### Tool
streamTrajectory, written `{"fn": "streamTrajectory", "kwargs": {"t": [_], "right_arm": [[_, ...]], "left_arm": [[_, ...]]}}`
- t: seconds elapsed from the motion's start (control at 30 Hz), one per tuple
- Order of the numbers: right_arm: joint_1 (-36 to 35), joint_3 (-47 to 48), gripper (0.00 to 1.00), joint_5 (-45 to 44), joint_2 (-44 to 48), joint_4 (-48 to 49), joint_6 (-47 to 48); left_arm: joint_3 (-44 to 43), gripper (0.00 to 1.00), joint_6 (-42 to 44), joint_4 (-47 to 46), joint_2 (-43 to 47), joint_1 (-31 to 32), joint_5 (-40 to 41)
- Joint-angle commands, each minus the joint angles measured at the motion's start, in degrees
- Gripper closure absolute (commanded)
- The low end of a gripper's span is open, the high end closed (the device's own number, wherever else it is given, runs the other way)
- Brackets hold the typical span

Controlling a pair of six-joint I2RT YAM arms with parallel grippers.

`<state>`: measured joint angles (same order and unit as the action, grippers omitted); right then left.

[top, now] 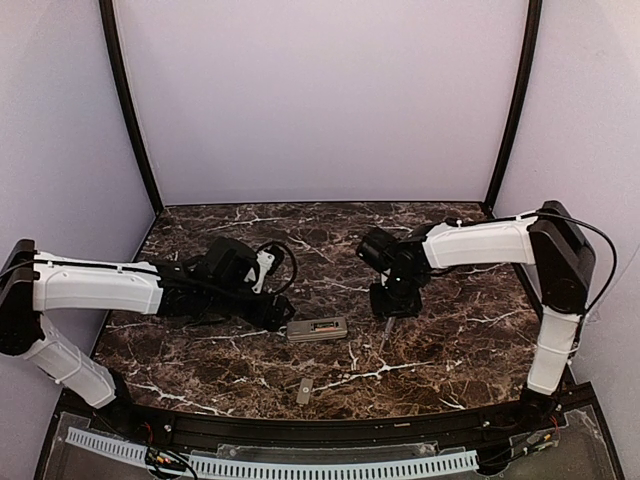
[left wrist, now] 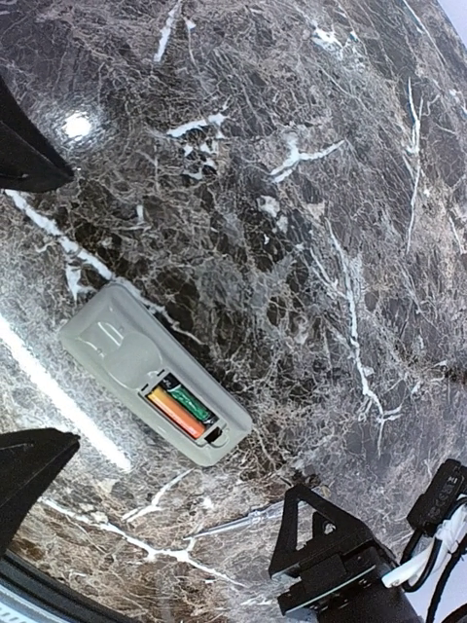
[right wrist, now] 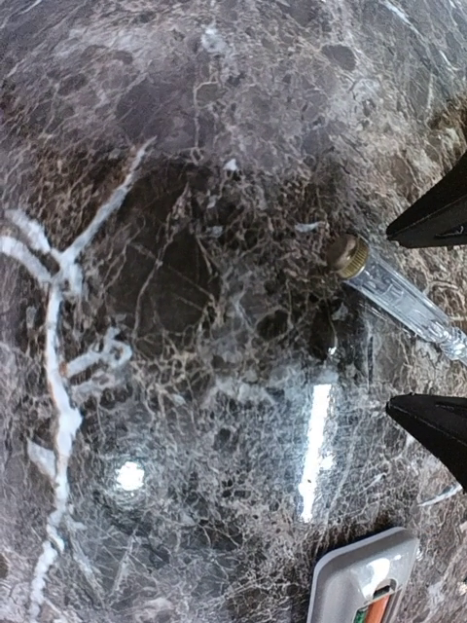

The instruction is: Unload the batteries from the remote control

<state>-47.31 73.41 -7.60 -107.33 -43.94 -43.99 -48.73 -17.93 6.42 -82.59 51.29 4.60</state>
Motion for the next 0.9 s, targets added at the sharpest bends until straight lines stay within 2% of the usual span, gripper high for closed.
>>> {"fn": "streamTrajectory", "kwargs": {"t": [0.0, 0.3, 0.53, 0.67, 0.87], "right_arm": [[0.41, 2.0, 0.53, -1.75, -2.09, -1.39, 0.3], [1.06, 1.89, 0.56, -1.38, -3.69, -2.33, 0.26], [1.23, 2.09, 0.63, -1.58, -4.85, -2.26, 1.05], [1.44, 1.63, 0.69, -1.91, -4.91, -2.15, 1.06], [1.84, 1.3, 0.89, -1.99, -4.33, -1.47, 0.98]], "left_arm": [[2.29, 0.16, 0.62, -0.87, 2.88, 0.32, -0.01], [3.2, 0.17, 0.96, -1.39, 3.38, 0.49, -0.31], [2.73, 0.18, 1.28, -2.27, 2.65, 0.48, -1.4], [2.65, 0.18, 1.48, -2.81, 2.54, 0.49, -1.99], [2.54, 0.18, 1.54, -3.94, 2.4, 0.47, -3.22]]}}
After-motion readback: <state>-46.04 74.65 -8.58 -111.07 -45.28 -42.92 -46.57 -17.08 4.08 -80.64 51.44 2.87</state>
